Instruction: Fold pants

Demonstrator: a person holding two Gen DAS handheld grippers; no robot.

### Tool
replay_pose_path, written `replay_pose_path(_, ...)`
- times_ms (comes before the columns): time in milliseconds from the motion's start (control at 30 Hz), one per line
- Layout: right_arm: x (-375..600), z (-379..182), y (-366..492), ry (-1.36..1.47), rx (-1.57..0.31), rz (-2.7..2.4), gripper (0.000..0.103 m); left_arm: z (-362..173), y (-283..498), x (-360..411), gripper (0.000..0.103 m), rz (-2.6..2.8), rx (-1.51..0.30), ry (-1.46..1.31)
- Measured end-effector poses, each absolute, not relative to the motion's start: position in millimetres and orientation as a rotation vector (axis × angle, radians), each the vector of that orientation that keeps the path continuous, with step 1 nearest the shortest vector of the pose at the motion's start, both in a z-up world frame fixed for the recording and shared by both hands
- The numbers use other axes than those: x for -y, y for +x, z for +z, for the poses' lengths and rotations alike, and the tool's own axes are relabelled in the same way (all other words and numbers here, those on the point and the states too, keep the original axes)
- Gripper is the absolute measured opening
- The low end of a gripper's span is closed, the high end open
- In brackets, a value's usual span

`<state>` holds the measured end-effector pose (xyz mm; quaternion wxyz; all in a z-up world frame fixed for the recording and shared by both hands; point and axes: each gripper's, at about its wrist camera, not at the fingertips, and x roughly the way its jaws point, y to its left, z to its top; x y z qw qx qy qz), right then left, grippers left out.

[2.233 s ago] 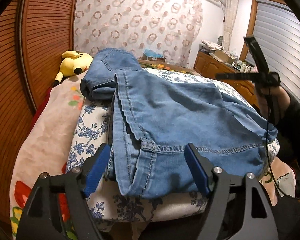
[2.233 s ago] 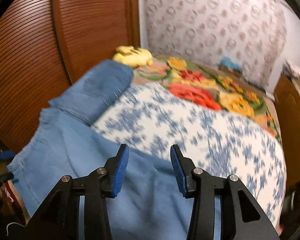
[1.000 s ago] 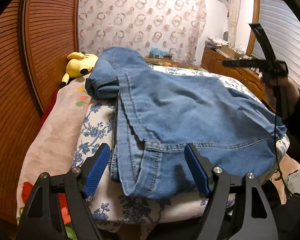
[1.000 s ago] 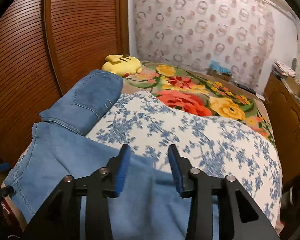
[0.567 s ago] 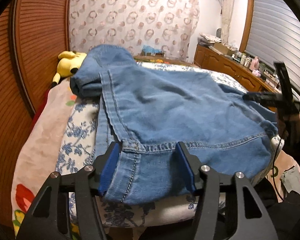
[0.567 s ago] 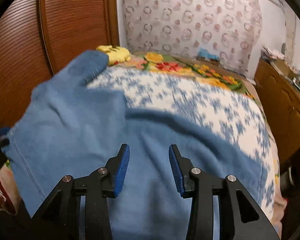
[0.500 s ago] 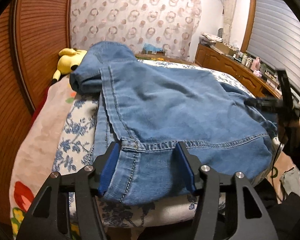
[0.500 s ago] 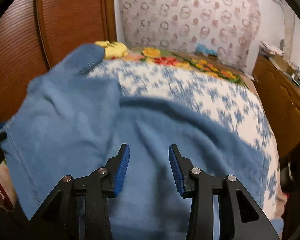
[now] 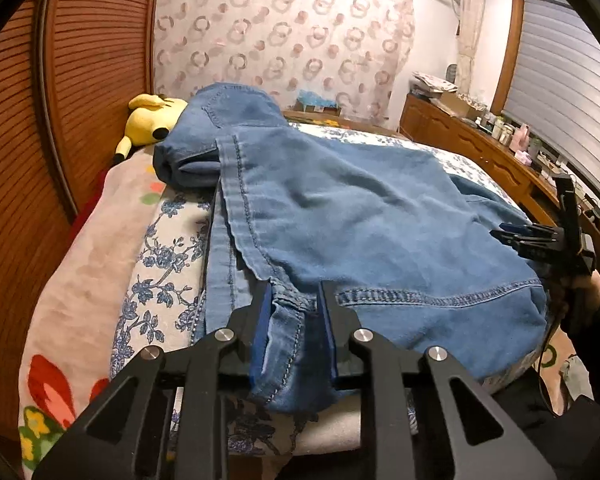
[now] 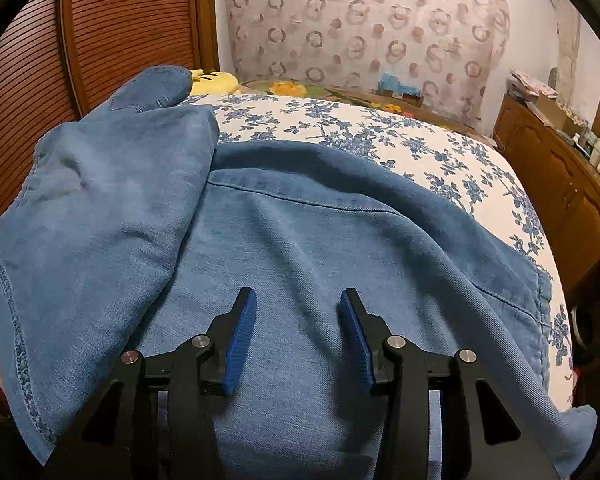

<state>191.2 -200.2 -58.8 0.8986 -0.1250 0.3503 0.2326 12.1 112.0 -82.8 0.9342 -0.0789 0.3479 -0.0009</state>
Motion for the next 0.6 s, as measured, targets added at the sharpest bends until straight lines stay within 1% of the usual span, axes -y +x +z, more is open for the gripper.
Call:
replay_pose_path(133,202,-64,198,-0.257,-0.727,0.496,0.051,-87,15,-114,0.024,0.002,-0.746,-0.147)
replay_pose_path(200,202,-64,198,-0.257,-0.726,0.494,0.051,-87,14,-114,0.011,0.009,-0.745,-0.132)
replay_pose_path(267,202,-64,198,-0.257,-0.726,0.494,0.051,-83,9,-114,0.009,0.011,-0.726,-0.121)
replay_pose_path(467,199,-65,196,-0.257,-0.722,0.483,0.051,-64,-3,-113,0.007,0.001,-0.685,-0.103)
replay_pose_path(600,200,-65,196,-0.251,-0.721,0.485,0.051,-59,-7,-126,0.007,0.048,-0.668,-0.099)
